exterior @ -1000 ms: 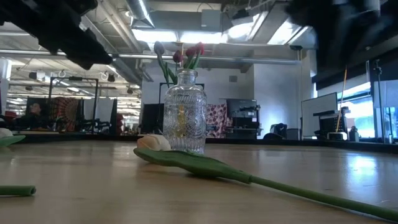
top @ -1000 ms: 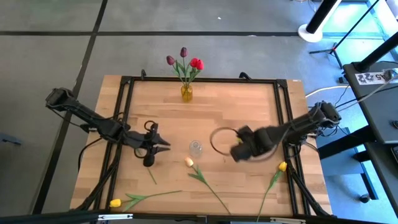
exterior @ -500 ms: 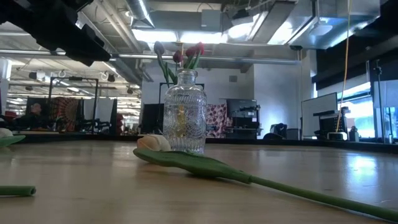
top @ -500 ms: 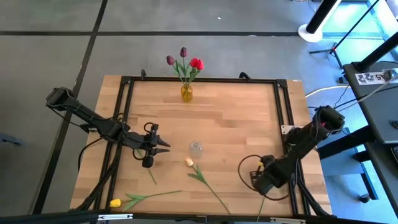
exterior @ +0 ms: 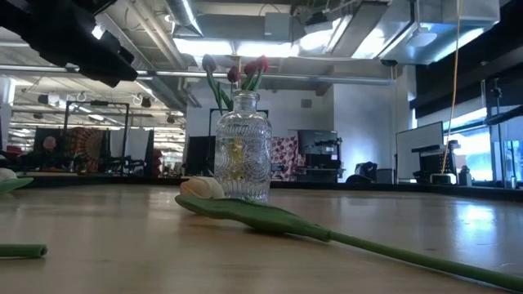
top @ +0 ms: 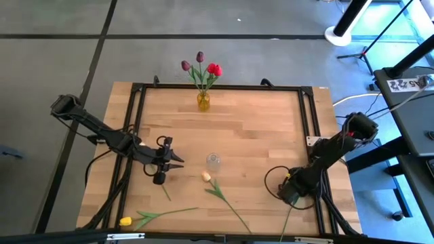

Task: Sort flowers into vase by color
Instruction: Put the right yellow flower into the transparent vase, then put the bottom pink flower into the transparent vase

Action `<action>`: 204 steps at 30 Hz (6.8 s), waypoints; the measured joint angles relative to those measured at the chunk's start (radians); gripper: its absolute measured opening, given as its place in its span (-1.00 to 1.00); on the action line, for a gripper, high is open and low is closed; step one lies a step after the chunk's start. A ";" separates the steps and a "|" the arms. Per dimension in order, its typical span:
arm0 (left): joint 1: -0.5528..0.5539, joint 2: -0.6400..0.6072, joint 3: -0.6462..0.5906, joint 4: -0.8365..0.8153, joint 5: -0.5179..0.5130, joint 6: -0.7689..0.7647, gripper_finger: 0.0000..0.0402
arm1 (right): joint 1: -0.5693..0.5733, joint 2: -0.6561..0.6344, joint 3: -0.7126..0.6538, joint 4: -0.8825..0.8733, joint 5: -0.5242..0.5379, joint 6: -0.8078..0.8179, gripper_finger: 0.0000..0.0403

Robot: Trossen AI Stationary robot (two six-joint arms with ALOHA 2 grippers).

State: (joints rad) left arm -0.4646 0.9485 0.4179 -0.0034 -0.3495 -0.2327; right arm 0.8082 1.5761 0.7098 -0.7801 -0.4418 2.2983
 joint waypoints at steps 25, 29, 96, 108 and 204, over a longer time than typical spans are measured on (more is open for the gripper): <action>-0.127 0.000 0.000 0.010 0.000 -0.056 -0.58 | -0.225 -0.046 0.481 -0.034 1.096 -0.719 -0.97; -0.126 0.000 0.000 0.021 -0.001 -0.056 -0.58 | -0.240 -0.046 0.596 0.176 1.368 -1.124 -0.94; -0.243 -0.031 0.206 -0.380 -0.199 -0.367 -0.58 | -0.214 -0.020 0.652 0.275 1.066 -1.644 0.22; -0.243 -0.030 0.111 -0.343 -0.400 -0.522 -0.58 | -0.193 0.376 0.651 0.361 0.893 -1.403 0.20; -0.403 0.128 0.107 -0.312 -0.256 -0.856 -0.64 | -0.578 0.324 0.290 2.190 0.651 -2.511 -0.75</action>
State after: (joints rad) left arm -0.8679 1.0769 0.5252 -0.3154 -0.6055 -1.0883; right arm 0.2299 1.8997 0.9997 1.4101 0.2096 -0.2123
